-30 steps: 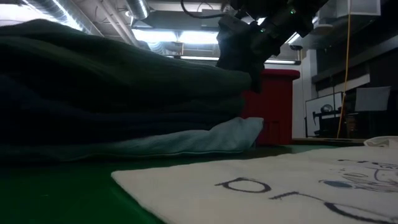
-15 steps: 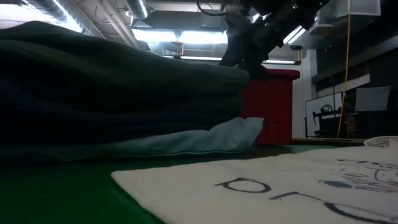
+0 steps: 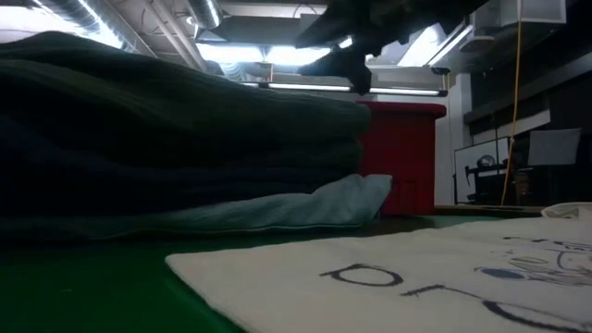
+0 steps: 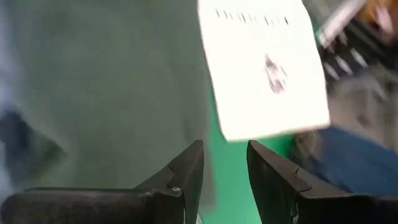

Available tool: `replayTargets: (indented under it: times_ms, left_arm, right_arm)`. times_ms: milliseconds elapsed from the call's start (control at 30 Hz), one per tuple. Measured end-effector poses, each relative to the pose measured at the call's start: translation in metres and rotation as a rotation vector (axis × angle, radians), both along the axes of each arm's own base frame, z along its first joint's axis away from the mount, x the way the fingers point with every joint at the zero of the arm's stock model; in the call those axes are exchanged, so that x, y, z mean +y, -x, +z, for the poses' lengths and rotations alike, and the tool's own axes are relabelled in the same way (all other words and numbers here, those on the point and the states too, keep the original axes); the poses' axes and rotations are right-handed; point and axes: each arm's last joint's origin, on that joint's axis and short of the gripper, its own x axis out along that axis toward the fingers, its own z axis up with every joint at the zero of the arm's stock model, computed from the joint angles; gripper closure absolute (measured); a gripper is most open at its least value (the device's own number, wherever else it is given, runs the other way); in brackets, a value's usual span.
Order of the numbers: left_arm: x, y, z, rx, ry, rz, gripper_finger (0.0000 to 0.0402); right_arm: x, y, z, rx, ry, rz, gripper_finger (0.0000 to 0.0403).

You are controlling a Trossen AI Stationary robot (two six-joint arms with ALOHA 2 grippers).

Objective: Fold Laundry from Bin
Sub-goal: Stack the dark green shirt on top of the gray shorts

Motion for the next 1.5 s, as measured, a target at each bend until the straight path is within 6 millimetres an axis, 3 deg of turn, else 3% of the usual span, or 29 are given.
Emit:
replayTargets:
  times_ms: [267,567,733,933,1133,1300,1500]
  left_arm:
    - [0.014,-0.004,-0.019,0.031,-0.133,0.103,0.0285]
    - [0.032,0.019,-0.084,0.295,-0.162,0.137,0.0285]
    - [0.039,0.028,-0.104,0.357,-0.178,0.19,0.0285]
    - [0.04,0.026,-0.094,0.346,-0.152,0.177,0.0285]
    - [0.038,0.023,-0.069,0.31,-0.087,0.107,0.0285]
    - [0.034,0.017,-0.043,0.241,-0.013,0.083,0.0285]
    - [0.024,0.011,-0.03,0.148,0.057,0.056,0.0285]
  right_arm:
    - [0.016,-0.019,-0.033,0.065,0.134,-0.129,0.0203]
    - [0.013,-0.033,-0.08,0.204,0.21,-0.264,0.0203]
    - [0.012,-0.036,-0.091,0.233,0.222,-0.278,0.0203]
    - [0.012,-0.034,-0.085,0.221,0.22,-0.28,0.0203]
    - [0.013,-0.037,-0.042,0.107,0.226,-0.267,0.0203]
    - [0.018,-0.04,-0.014,0.017,0.141,-0.121,0.0203]
    - [0.052,-0.039,-0.008,-0.007,0.086,0.081,0.0203]
